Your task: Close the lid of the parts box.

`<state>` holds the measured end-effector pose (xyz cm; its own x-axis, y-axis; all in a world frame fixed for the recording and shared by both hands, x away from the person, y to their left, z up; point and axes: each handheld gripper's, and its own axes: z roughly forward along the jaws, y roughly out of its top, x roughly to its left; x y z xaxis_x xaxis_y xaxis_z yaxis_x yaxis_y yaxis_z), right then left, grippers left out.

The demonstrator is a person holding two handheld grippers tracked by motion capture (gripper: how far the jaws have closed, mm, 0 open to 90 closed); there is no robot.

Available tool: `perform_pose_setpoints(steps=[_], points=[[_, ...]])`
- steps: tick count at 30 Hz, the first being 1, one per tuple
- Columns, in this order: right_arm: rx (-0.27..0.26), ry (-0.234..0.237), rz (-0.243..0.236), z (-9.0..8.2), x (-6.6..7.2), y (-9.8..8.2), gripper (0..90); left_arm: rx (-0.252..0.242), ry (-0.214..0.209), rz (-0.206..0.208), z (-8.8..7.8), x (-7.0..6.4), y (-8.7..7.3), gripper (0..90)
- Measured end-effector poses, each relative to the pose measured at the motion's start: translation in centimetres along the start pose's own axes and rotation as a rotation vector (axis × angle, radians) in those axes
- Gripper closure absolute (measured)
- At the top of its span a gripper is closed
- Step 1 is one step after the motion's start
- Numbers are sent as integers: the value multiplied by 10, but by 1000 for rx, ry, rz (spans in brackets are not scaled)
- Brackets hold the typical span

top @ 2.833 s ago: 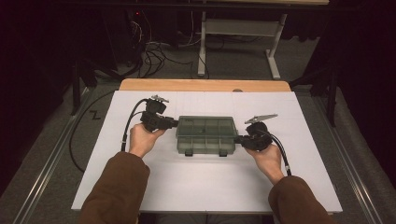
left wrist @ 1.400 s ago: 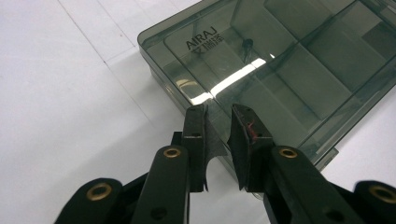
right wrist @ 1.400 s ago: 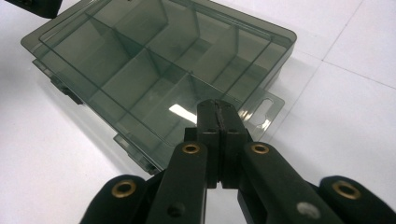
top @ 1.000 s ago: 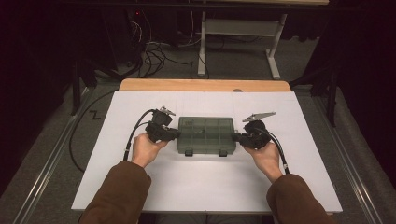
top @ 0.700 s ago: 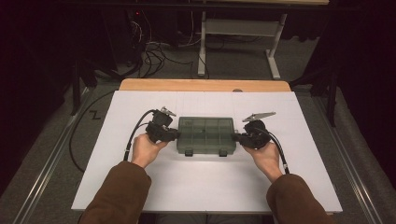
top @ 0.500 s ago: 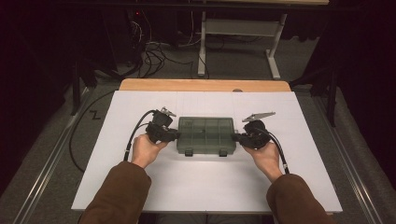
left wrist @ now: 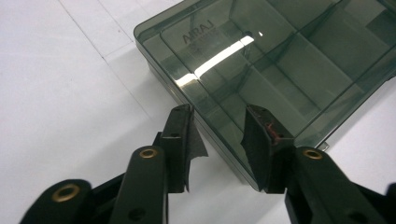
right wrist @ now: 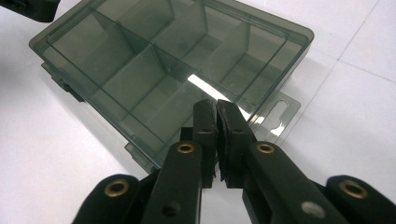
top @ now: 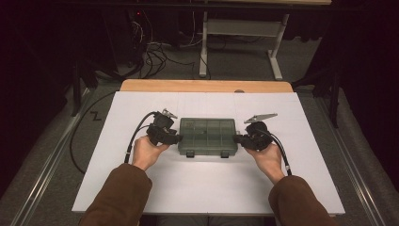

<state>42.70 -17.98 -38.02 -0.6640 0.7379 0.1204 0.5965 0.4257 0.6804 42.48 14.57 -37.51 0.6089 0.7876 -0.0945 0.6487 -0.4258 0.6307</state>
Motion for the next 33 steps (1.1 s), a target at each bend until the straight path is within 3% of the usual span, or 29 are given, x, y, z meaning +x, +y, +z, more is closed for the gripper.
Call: perform_pose_setpoints(steps=[15,26,33], points=[[-25,-3,4,-15,-5,-2,820,-55,21,-21,-15,2,-2,438],[-22,-10,-19,-23,-5,-4,808,-101,26,-2,-30,0,-9,430],[-36,-10,-33,-31,-5,-5,800,-112,13,-6,-31,0,-16,439]])
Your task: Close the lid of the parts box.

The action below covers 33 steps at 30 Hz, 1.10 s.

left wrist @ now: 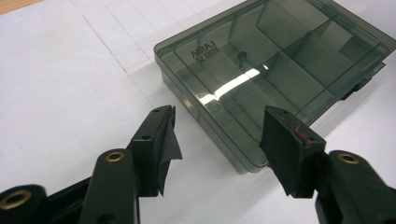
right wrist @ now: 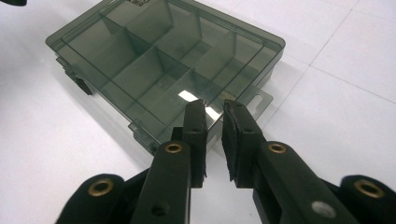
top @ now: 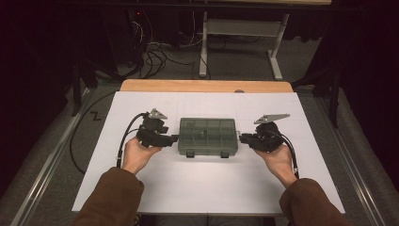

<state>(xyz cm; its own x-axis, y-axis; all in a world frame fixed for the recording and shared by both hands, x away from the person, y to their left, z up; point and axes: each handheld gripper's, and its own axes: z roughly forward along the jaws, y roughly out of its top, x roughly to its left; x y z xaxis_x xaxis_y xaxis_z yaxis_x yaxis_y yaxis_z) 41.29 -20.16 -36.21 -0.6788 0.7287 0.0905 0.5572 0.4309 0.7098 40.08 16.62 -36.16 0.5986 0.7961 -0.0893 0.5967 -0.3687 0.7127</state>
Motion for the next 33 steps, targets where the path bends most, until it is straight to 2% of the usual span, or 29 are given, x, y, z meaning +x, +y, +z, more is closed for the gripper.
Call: perform_pose_setpoints(steps=[4,14,17,20,25,27,33], points=[[-9,-2,8,-2,-3,-2,797,-7,8,9,-1,-1,-3,435],[-29,-2,15,-12,-2,-16,788,-53,10,0,-14,-4,-18,430],[-34,-5,18,-14,-2,-20,786,-62,22,2,-17,-3,-22,427],[-41,-8,23,-17,-3,-23,779,-99,41,14,-21,-3,-25,427],[-55,-17,22,-21,-4,-27,768,-113,49,17,-27,-4,-27,426],[-66,-18,19,-23,-4,-29,755,-121,58,14,-29,-3,-29,425],[-90,-22,40,-30,-7,-36,745,-156,46,-31,-35,2,-36,426]])
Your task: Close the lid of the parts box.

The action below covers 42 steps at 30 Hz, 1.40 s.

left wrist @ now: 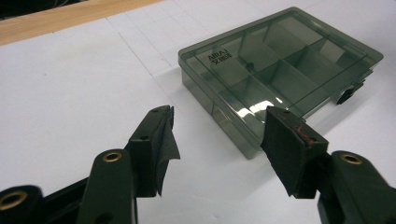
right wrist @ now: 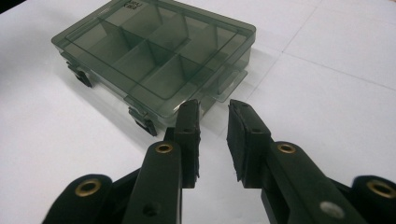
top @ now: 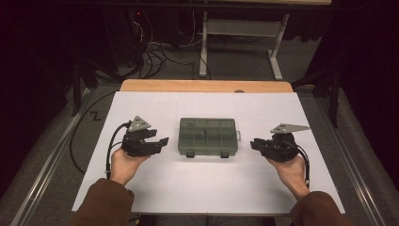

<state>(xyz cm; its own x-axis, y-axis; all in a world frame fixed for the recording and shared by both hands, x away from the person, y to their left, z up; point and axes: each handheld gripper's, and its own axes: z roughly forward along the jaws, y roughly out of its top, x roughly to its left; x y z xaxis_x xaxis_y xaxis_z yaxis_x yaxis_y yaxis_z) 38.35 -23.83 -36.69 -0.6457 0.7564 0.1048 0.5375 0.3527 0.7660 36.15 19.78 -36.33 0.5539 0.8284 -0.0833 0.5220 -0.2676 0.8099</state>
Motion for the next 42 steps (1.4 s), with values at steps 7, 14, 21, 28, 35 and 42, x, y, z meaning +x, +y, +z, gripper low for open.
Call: perform_pose_setpoints(steps=[7,14,21,28,35,42], points=[[-19,-2,16,-11,0,-13,717,-26,16,14,-6,0,-12,412],[-36,-10,59,-16,-7,-22,685,-49,22,11,-9,-2,-18,404],[-44,-23,57,-20,-7,-32,654,-64,44,0,-11,-1,-27,396],[-60,-24,53,-26,-8,-41,638,-75,51,-4,-14,-2,-37,396],[-106,-28,51,-33,-11,-50,611,-94,68,-18,-18,-2,-47,388],[-124,-32,45,-37,-11,-58,583,-99,74,-33,-21,1,-57,386]])
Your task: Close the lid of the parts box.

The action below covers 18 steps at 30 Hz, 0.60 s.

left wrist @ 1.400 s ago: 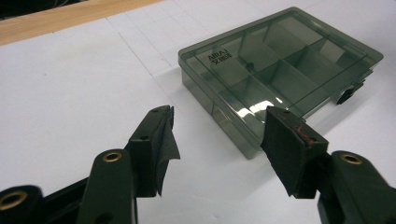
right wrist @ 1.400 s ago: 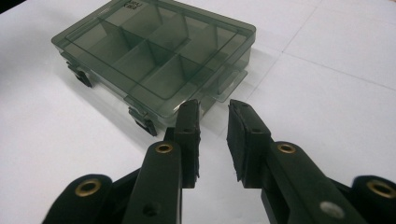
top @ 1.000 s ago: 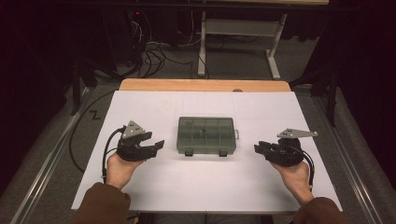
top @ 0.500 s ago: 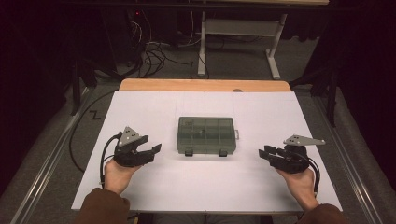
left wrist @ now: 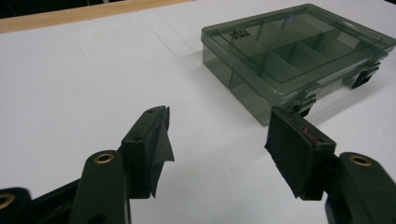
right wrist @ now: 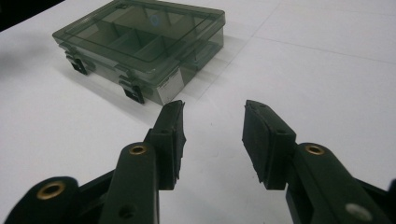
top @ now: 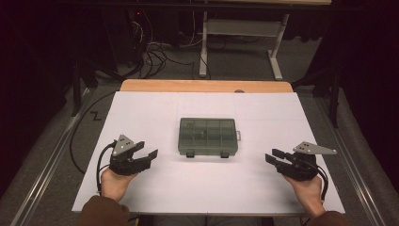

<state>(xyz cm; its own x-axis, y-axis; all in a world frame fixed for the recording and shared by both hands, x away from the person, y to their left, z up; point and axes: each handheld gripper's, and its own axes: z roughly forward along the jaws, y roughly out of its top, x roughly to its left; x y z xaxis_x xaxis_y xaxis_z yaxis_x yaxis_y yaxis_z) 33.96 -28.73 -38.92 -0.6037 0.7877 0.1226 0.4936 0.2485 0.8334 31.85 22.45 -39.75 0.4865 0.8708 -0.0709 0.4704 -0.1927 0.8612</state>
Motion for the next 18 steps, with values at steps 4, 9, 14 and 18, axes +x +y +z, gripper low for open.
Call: perform_pose_setpoints(steps=[4,9,14,18], points=[[-14,1,-17,-1,2,-5,555,-3,4,-3,-1,1,-4,383],[-30,5,-21,-3,3,-10,530,-12,4,-8,-3,1,-8,382],[-41,11,-28,-4,3,-16,513,-12,5,-17,-3,1,-12,377],[-43,7,-19,-5,2,-20,504,-22,8,-28,-4,1,-17,376]])
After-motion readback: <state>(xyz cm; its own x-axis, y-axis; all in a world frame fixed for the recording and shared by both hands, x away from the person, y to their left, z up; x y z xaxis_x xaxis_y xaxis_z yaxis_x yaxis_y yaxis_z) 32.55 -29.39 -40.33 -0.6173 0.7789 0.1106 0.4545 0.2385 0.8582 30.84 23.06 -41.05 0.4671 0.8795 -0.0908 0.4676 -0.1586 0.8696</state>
